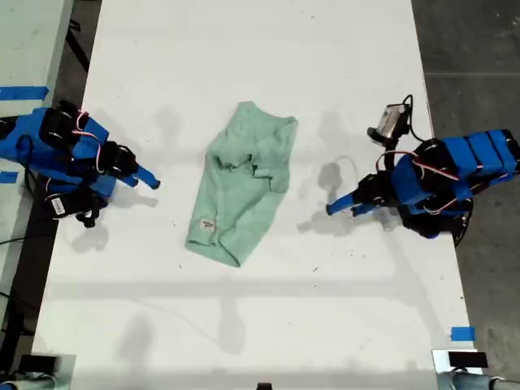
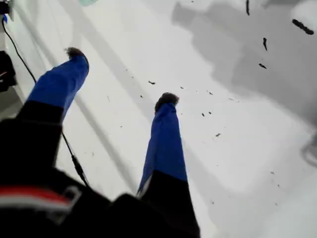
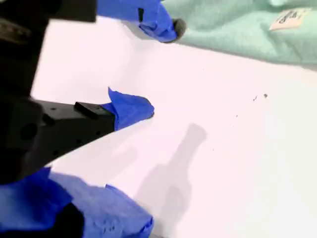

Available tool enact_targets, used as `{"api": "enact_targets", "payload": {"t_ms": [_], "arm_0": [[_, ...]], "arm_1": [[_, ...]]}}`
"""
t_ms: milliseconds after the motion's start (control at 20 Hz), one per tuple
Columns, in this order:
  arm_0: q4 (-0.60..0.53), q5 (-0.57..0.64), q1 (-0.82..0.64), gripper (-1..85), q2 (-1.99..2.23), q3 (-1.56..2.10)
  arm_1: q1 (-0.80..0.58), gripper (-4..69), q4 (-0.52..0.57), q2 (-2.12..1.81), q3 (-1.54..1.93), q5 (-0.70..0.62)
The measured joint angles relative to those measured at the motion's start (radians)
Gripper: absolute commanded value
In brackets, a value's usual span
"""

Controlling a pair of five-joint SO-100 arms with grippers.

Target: Fold tshirt

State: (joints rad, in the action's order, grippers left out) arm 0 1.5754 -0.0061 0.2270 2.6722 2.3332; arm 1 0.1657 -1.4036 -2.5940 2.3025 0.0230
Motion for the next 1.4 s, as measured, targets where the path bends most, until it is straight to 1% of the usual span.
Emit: {"api": "enact_targets", "payload": {"t_ms": [100,200,250,350,400,450,500,600,650,750,950,1100,1200,1250,1350,1400], "arm_0": [[-0.100,0.043,0.043,19.7,-0.275,-0.160],[-0.160,0.075,0.087,20.9,-0.538,-0.341],[-0.190,0.083,0.104,21.2,-0.680,-0.422],[-0.241,0.094,0.143,21.3,-0.885,-0.549],[-0.267,0.097,0.160,21.4,-0.946,-0.561],[-0.322,0.091,0.179,21.8,-0.999,-0.563],[-0.348,0.084,0.198,22.1,-1.043,-0.563],[-0.382,0.060,0.230,22.1,-1.086,-0.563],[-0.393,0.051,0.239,22.3,-1.088,-0.563],[-0.399,0.046,0.247,23.3,-1.088,-0.563],[-0.420,0.044,0.247,25.0,-1.092,-0.561],[-0.488,0.044,0.247,27.1,-1.123,-0.518],[-0.581,0.044,0.229,28.3,-1.173,-0.449],[-0.640,0.040,0.215,28.0,-1.213,-0.413],[-0.750,0.034,0.192,26.1,-1.290,-0.388],[-0.787,0.028,0.187,21.5,-1.327,-0.387]], "arm_1": [[-0.011,27.9,0.061,0.291,-0.210,-0.069],[-0.014,28.5,0.075,0.626,-0.485,-0.140],[-0.012,28.7,0.075,0.793,-0.640,-0.170],[-0.012,28.2,0.023,1.121,-0.974,-0.215],[-0.012,27.6,0.005,1.266,-1.129,-0.232],[-0.012,27.1,-0.002,1.387,-1.255,-0.241],[-0.012,26.7,0.002,1.470,-1.330,-0.238],[-0.012,22.4,0.008,1.539,-1.367,-0.238],[-0.012,21.5,0.020,1.548,-1.373,-0.238],[-0.012,25.4,0.041,1.546,-1.376,-0.244],[-0.014,29.5,0.081,1.583,-1.378,-0.275],[-0.014,31.4,0.135,1.697,-1.436,-0.298],[-0.014,31.3,0.195,1.769,-1.451,-0.311],[-0.014,27.2,0.229,1.809,-1.454,-0.319],[-0.021,24.9,0.290,1.888,-1.531,-0.324],[-0.028,18.4,0.316,1.913,-1.552,-0.324]]}}
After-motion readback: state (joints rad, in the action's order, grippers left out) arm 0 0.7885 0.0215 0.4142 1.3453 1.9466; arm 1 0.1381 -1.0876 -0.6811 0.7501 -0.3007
